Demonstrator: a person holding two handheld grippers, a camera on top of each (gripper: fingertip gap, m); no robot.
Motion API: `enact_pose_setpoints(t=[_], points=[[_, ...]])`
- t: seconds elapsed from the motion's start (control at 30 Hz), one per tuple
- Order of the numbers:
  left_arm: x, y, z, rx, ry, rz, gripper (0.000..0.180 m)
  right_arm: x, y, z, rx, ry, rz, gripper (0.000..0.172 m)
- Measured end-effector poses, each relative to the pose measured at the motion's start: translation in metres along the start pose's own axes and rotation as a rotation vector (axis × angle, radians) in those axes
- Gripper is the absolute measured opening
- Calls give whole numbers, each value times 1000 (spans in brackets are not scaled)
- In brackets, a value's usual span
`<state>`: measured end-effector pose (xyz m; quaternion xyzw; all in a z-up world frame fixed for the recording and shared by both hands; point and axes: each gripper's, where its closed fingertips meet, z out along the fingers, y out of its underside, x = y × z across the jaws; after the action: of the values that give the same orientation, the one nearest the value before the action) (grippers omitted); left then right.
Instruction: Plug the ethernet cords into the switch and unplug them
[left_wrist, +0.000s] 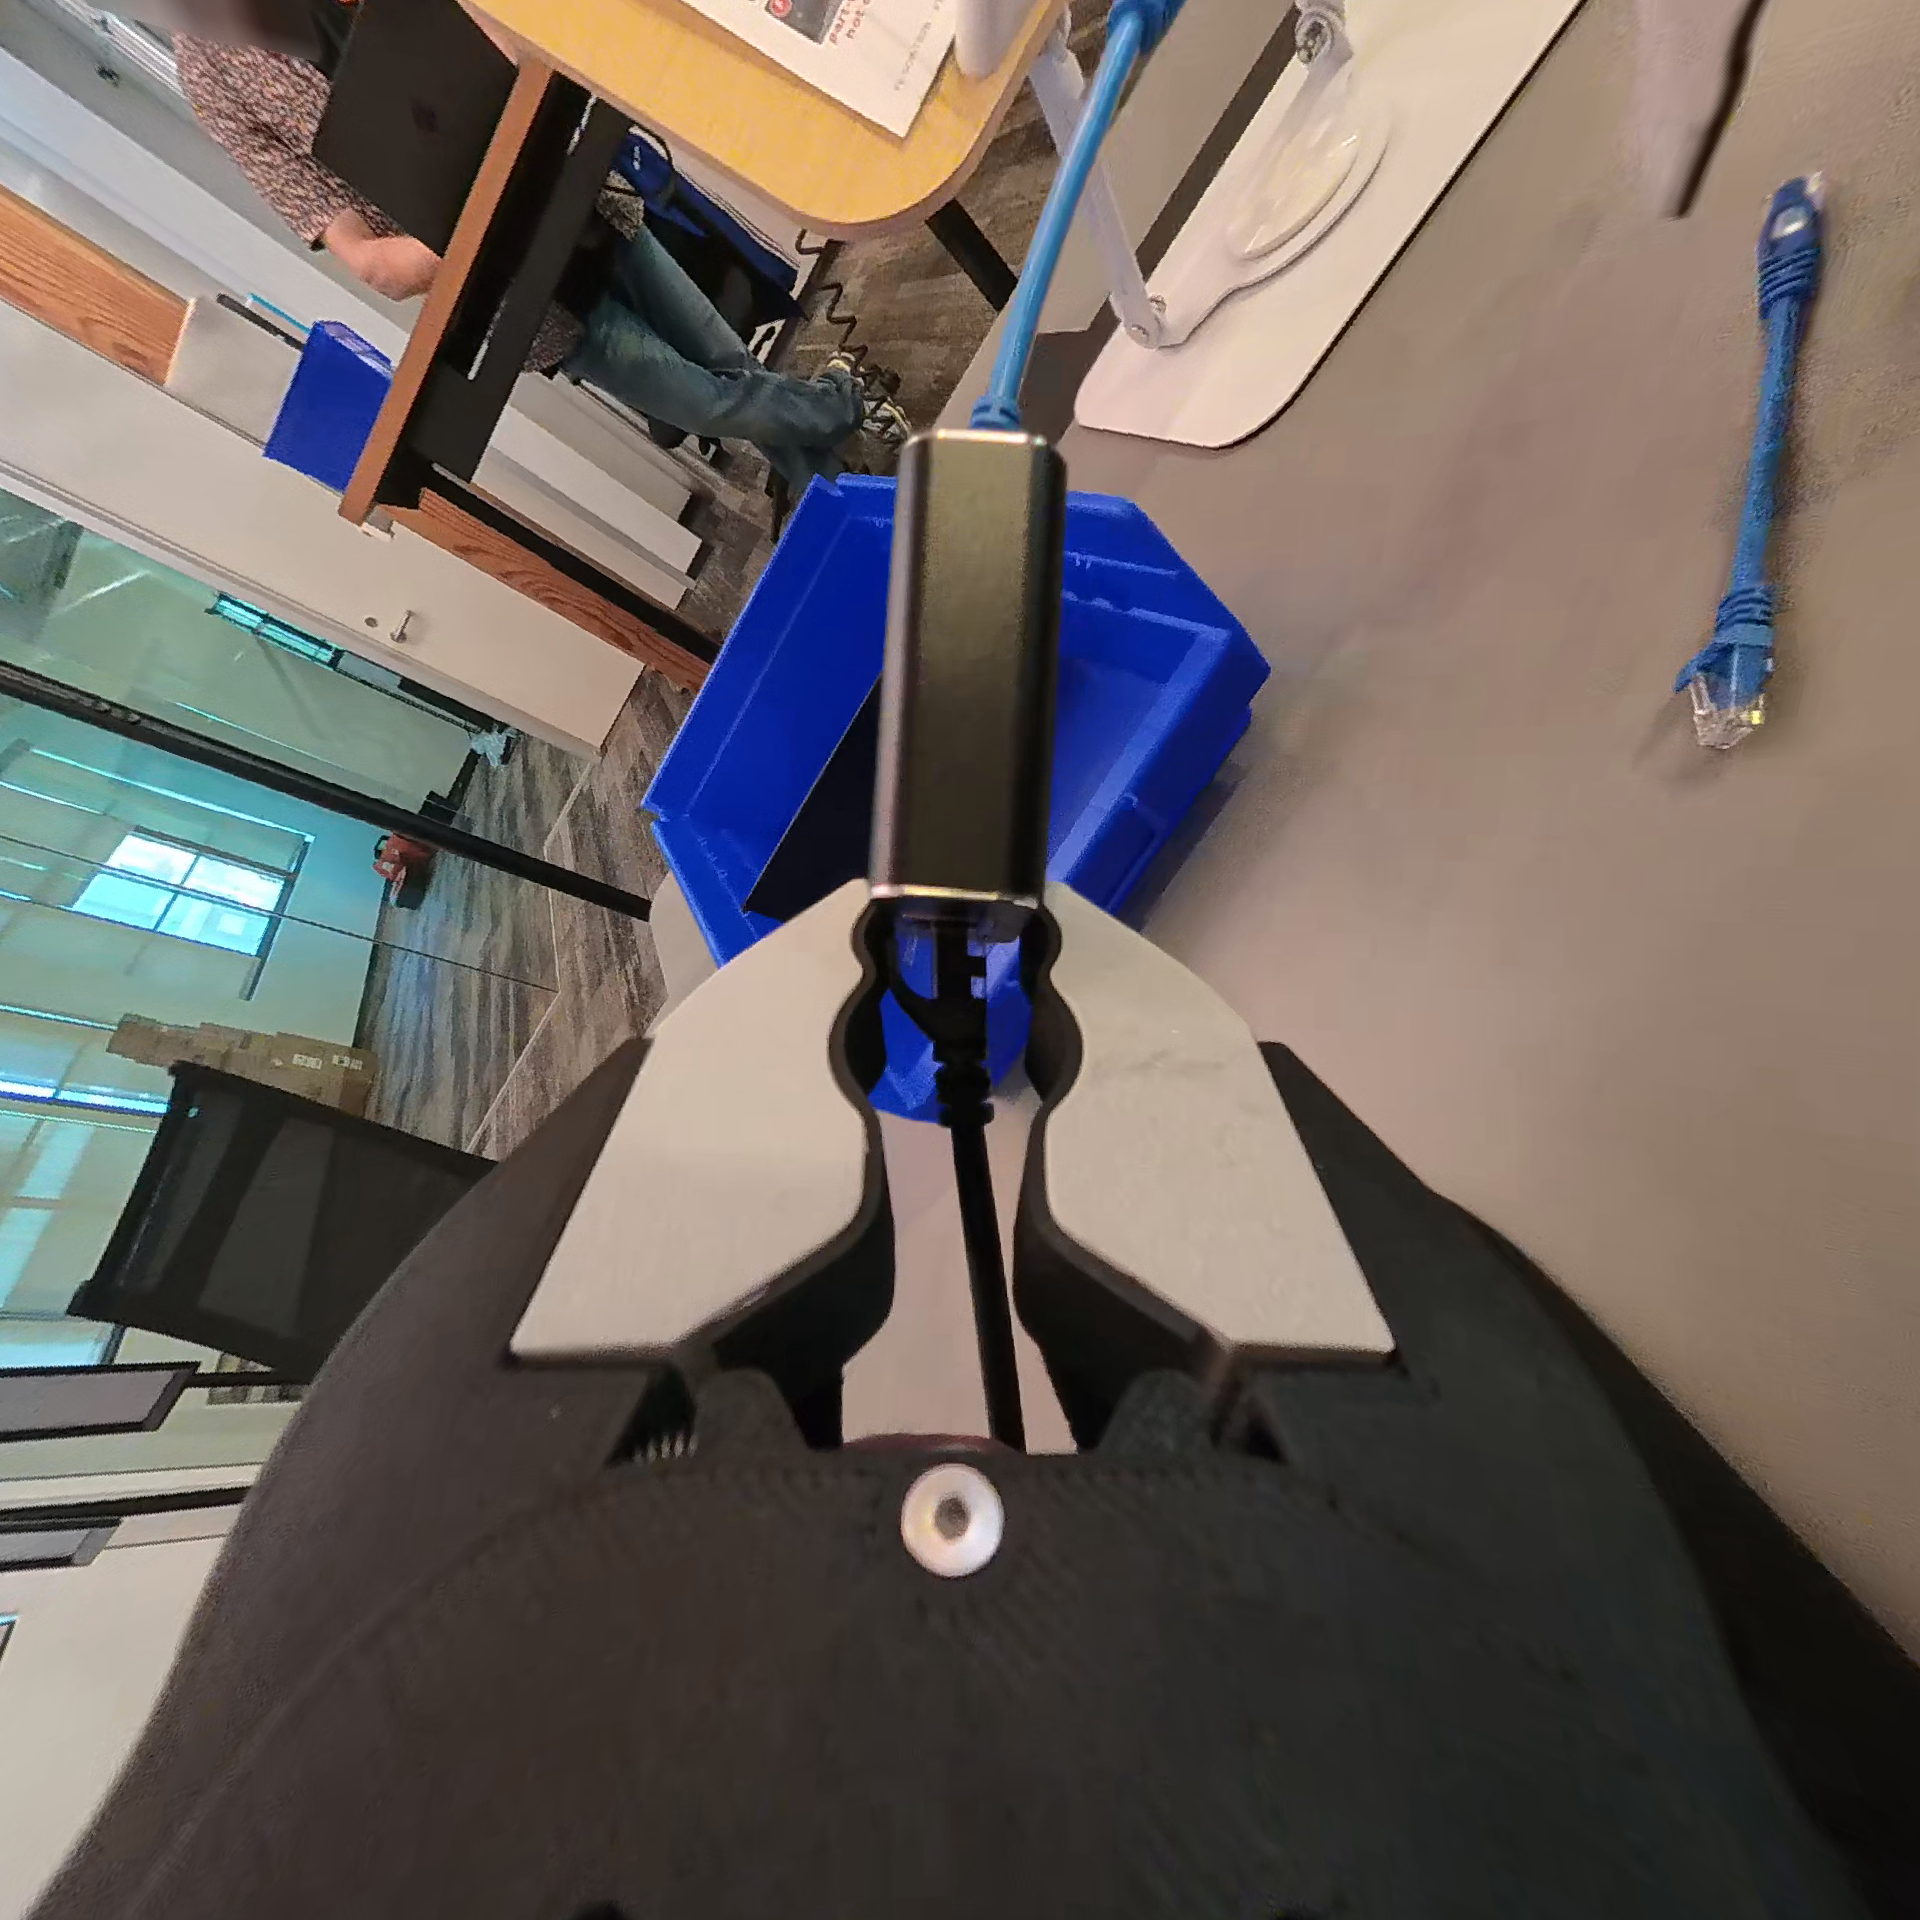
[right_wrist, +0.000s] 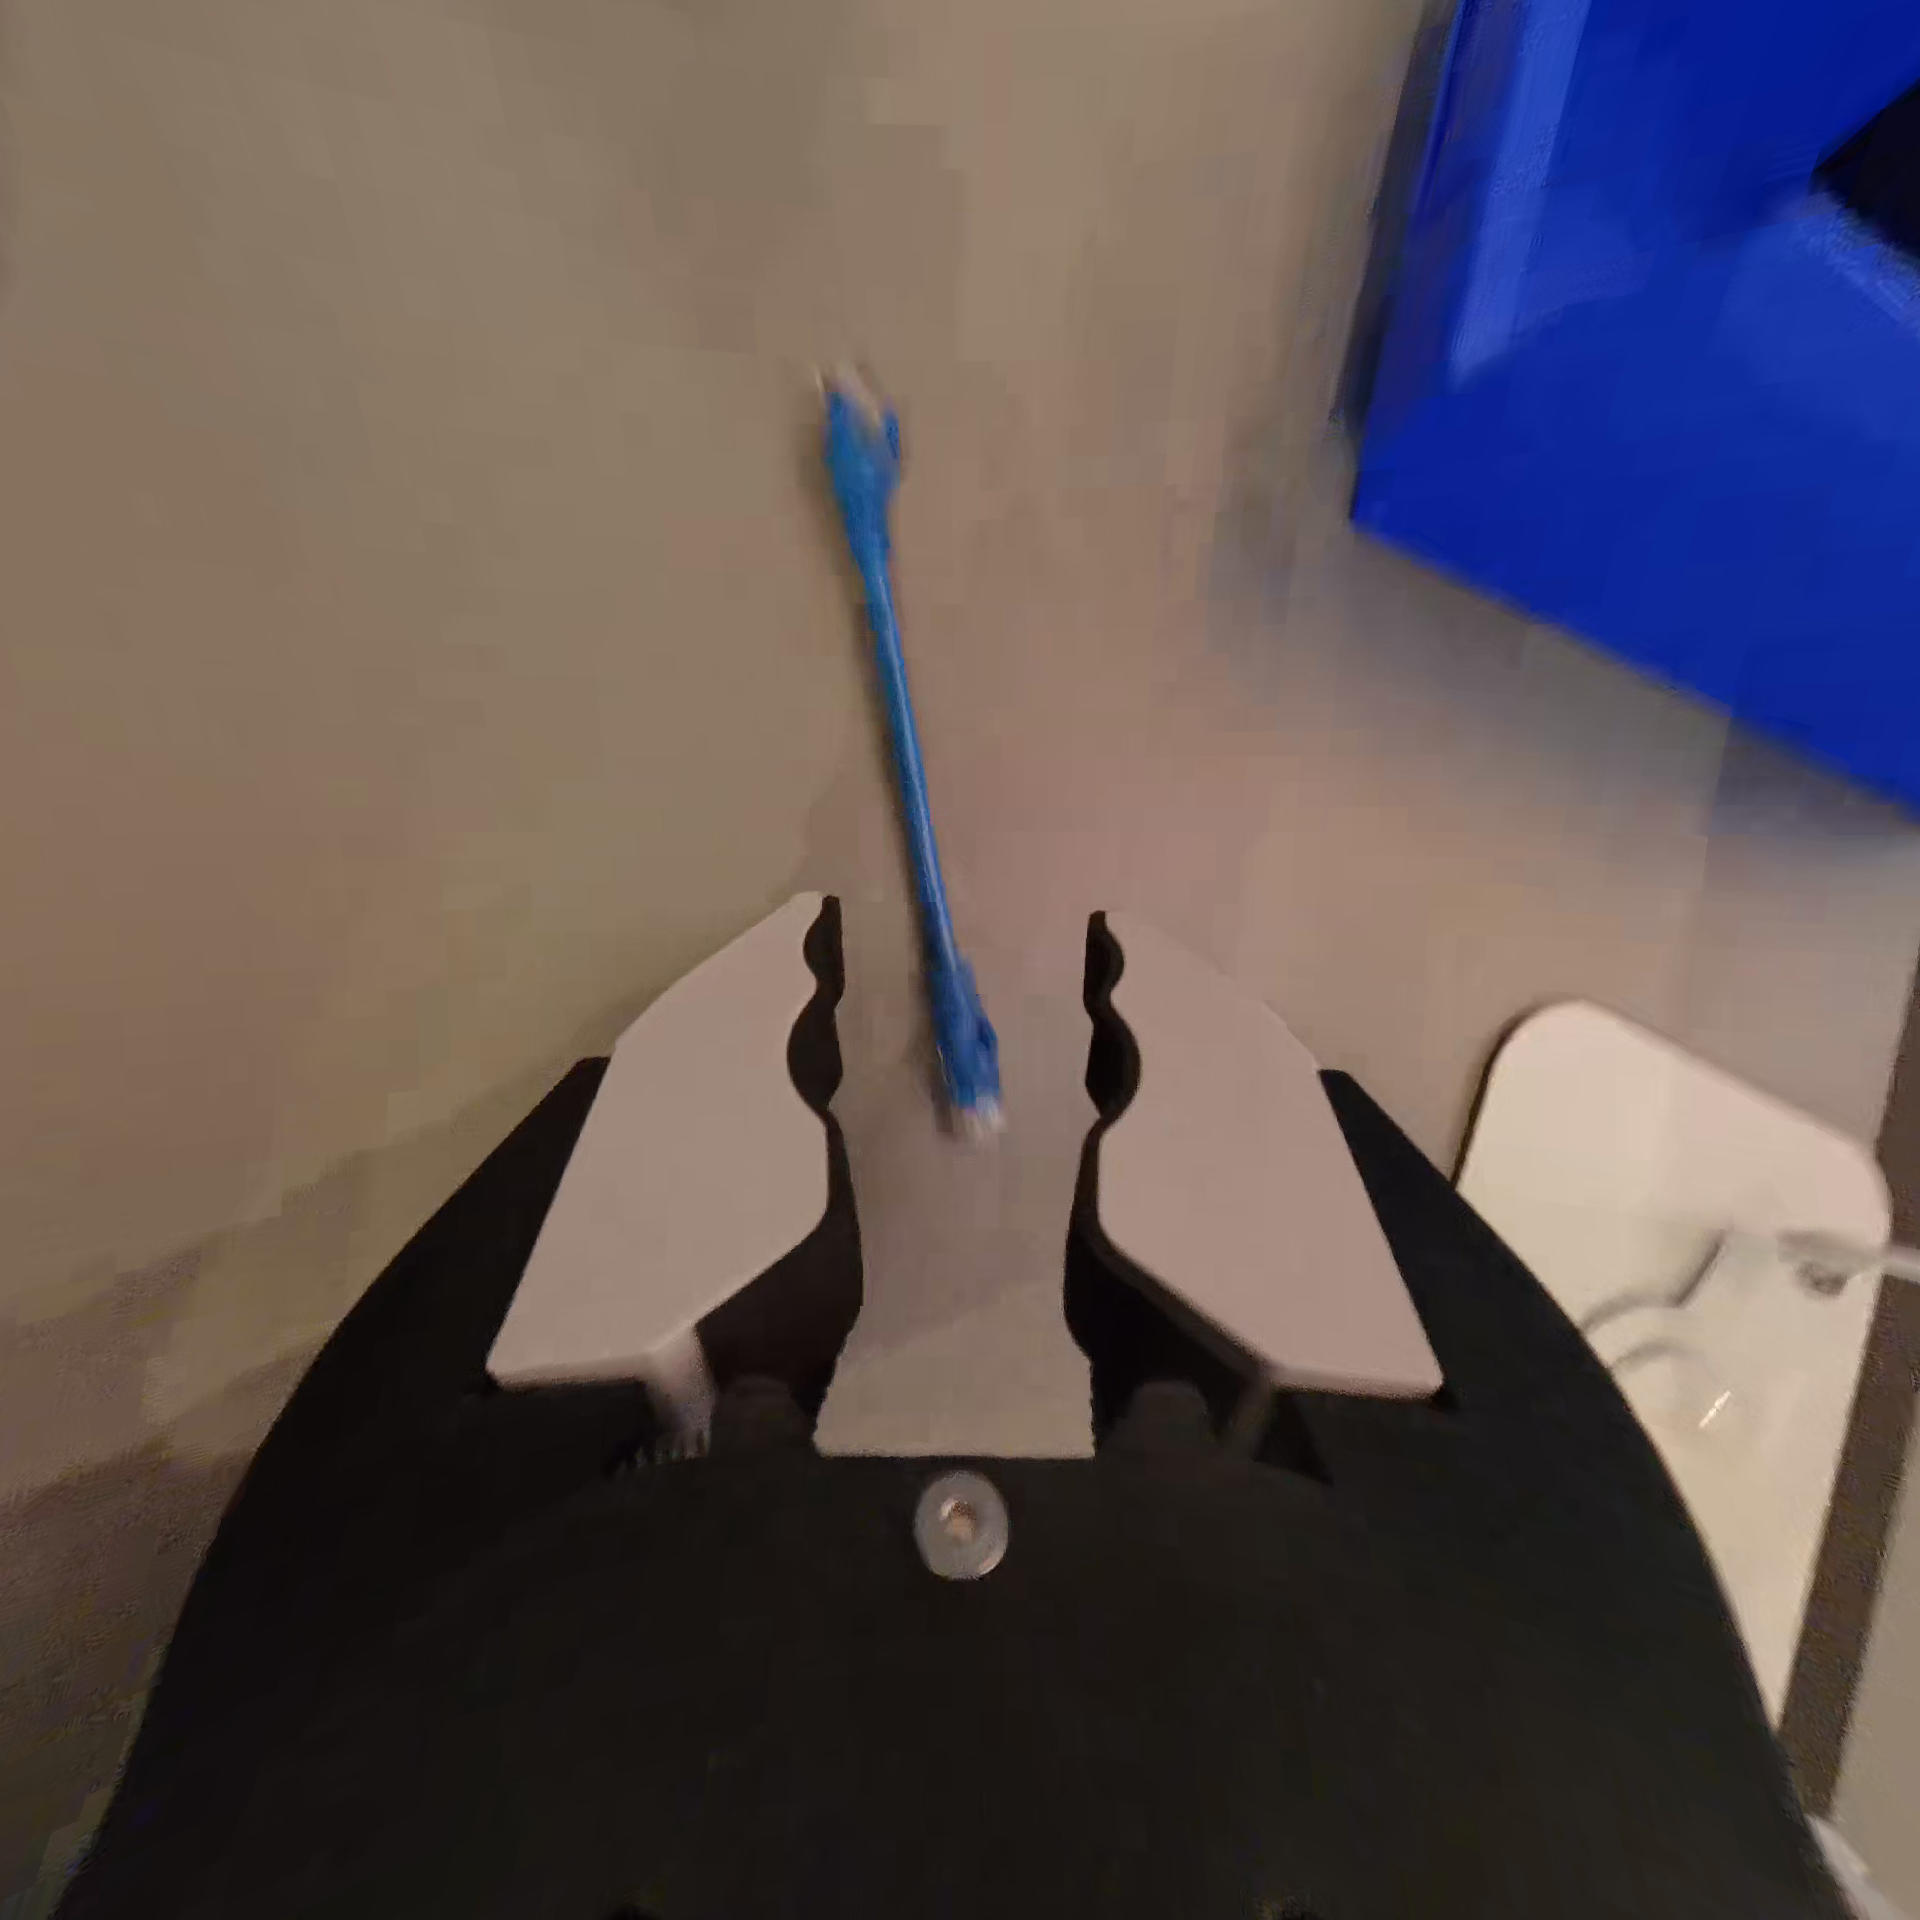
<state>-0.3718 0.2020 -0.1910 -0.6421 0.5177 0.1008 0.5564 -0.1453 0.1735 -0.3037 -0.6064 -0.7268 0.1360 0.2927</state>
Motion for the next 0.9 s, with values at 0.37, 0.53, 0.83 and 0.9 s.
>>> enact_pose_setpoints(t=[0.37, 0.53, 0.83, 0.9], points=[[-7, 4, -13, -3, -29, 14, 23, -20, -60, 72, -13, -61, -71, 40], [-7, 10, -13, -2, -22, 2, 23, -17, -56, 78, 22, -179, 40, 33], [-6, 15, -11, -7, -15, -4, 23, -21, -58, 85, 37, -138, -35, 14], [-6, 14, -11, -6, -15, -3, 23, -21, -58, 85, 39, -105, -71, 13]])
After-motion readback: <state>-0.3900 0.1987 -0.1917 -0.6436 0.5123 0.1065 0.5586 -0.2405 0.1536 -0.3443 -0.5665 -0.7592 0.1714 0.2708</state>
